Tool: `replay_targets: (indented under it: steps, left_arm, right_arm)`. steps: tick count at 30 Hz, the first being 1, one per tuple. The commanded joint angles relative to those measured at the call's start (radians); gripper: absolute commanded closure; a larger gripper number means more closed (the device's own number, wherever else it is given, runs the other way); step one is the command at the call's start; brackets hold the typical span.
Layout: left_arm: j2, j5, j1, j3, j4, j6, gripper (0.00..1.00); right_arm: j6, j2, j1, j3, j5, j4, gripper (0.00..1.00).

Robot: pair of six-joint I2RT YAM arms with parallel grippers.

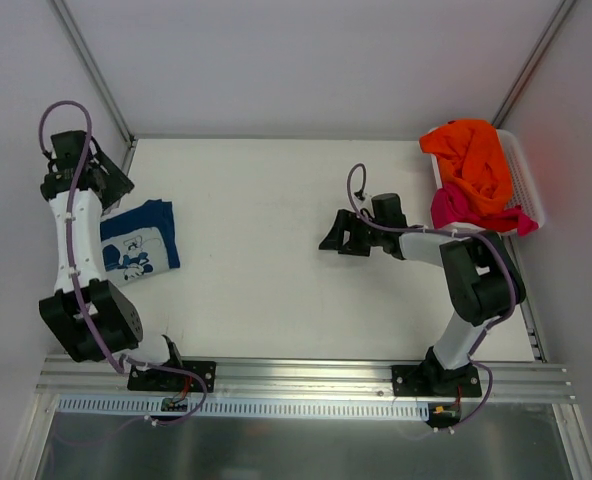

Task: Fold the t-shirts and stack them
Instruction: Put the neatly folded tshirt into the corner of the board with the left arm

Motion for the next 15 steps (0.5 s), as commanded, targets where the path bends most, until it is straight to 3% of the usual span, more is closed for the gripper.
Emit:
replay_targets:
  steps: [1,2,4,9,15]
  left_arm:
    - [0.097,0.137,-0.056,-0.079,-0.009,-0.053,0.28]
    - [0.093,0.140,-0.107,-0.090,0.003,-0.076,0.35]
    - [0.056,0.167,-0.182,-0.118,0.053,-0.105,0.38]
    - [-0.031,0.158,-0.554,-0.167,0.218,-0.082,0.06]
    - [-0.100,0.111,-0.786,-0.423,0.468,-0.116,0.01]
  right_arm:
    - [-0.005,-0.030,0.029,-0.025,0.064,-0.122,0.16]
    - [-0.005,-0.037,0.026,-0.017,0.070,-0.135,0.16]
    - [-0.008,-0.068,0.027,0.007,0.075,-0.169,0.16]
    - [-0.018,-0.148,0.047,0.055,0.132,-0.261,0.16]
    - [-0.107,-0.309,0.142,0.095,0.438,-0.465,0.08]
